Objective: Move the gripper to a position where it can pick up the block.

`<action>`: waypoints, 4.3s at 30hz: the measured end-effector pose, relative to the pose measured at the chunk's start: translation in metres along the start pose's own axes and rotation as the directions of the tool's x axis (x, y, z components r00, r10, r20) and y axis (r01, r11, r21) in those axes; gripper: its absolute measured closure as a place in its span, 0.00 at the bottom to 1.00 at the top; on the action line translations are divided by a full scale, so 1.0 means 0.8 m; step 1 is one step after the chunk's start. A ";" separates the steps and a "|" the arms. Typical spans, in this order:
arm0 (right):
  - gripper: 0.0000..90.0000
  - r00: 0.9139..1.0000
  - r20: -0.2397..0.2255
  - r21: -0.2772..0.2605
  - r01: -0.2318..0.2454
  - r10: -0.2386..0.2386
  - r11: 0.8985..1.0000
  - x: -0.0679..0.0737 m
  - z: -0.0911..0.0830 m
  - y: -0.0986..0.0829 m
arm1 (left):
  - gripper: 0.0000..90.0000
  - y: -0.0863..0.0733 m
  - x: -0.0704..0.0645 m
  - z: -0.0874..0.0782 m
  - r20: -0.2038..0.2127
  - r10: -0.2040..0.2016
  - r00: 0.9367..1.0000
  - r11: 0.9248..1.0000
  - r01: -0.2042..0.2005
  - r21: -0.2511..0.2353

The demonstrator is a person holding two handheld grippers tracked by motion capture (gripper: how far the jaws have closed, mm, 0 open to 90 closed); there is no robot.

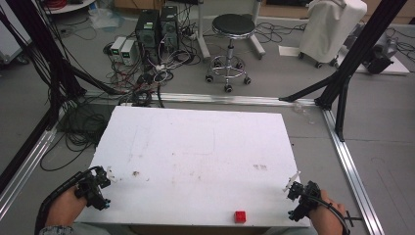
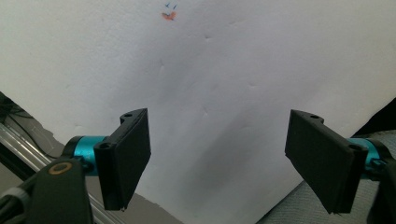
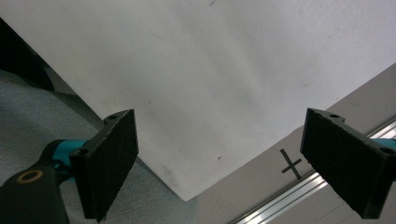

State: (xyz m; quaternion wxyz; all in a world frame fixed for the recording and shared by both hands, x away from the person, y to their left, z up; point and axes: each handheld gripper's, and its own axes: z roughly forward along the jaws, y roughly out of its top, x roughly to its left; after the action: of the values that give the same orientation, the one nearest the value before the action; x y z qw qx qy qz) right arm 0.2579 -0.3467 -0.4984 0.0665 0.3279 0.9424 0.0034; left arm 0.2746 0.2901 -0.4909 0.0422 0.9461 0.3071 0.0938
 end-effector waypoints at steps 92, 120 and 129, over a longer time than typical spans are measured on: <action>0.12 0.885 -0.062 -0.055 0.459 -0.462 0.887 0.109 -0.019 0.113 | 0.25 0.004 0.000 0.000 0.021 0.011 1.000 0.999 -0.012 0.032; 0.12 0.789 -0.122 -0.070 0.599 -0.603 0.798 0.160 0.010 0.150 | 0.25 0.006 -0.001 0.002 0.028 0.009 1.000 0.999 -0.010 0.039; 0.12 0.783 -0.126 -0.058 0.607 -0.609 0.793 0.164 0.017 0.154 | 0.25 0.005 -0.001 0.002 0.027 0.003 1.000 0.999 -0.003 0.034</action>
State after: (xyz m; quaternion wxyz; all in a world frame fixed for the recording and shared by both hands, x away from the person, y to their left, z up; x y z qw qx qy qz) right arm 0.2336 -0.1693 -0.5217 0.0010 0.0056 0.9999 0.0110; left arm 0.2767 0.2860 -0.4919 0.0300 0.9483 0.3067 0.0760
